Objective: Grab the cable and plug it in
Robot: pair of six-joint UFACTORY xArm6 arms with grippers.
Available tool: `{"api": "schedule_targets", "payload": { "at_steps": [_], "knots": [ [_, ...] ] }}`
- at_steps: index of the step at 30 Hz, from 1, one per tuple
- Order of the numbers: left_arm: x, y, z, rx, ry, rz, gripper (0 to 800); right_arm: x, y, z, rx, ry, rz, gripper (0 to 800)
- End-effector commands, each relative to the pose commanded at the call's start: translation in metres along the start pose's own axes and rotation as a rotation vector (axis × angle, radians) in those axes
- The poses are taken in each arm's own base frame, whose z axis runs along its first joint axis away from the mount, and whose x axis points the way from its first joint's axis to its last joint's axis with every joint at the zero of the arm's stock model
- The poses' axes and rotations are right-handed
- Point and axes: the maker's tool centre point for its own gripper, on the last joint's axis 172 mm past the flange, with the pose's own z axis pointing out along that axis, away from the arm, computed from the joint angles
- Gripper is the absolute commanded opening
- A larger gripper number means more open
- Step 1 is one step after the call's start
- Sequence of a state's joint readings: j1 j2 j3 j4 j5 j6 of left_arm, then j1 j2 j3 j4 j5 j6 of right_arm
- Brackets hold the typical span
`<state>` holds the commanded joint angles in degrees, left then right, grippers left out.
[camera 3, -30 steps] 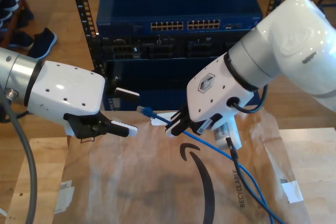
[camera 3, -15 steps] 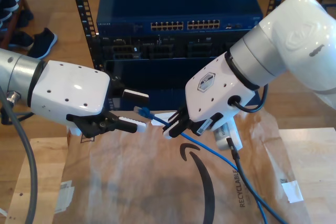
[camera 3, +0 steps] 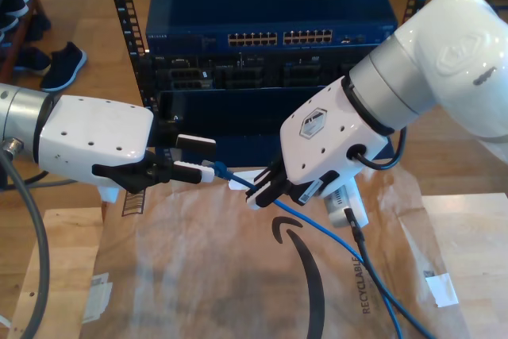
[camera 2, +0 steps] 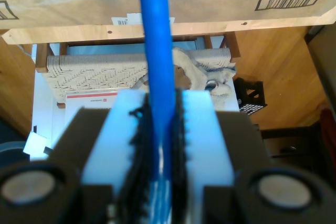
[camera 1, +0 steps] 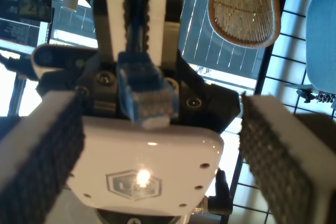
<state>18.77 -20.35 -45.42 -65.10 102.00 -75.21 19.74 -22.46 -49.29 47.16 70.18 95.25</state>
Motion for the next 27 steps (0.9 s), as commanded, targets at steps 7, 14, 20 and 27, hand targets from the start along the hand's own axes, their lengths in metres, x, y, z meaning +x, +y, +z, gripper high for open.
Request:
{"api": "schedule_targets", "payload": {
  "at_steps": [7, 14, 20, 27],
  "knots": [
    [0.0008, -0.0002, 0.0000, 0.001, 0.003, -0.014, 344, -0.0003, 0.0004, 0.0004, -0.001, 0.000, -0.003, 2],
    [0.0015, -0.0008, 0.0001, 0.003, 0.005, -0.017, 247, 0.0000, -0.0004, -0.0001, 0.002, 0.000, -0.002, 2],
    [0.0035, -0.0004, 0.0010, 0.009, 0.005, -0.036, 200, -0.0001, -0.0003, -0.0006, 0.003, 0.001, -0.011, 2],
    [0.0044, 0.0001, 0.0010, 0.008, 0.006, -0.042, 177, -0.0009, -0.0002, -0.0002, 0.001, 0.000, -0.019, 2]
  ]
}}
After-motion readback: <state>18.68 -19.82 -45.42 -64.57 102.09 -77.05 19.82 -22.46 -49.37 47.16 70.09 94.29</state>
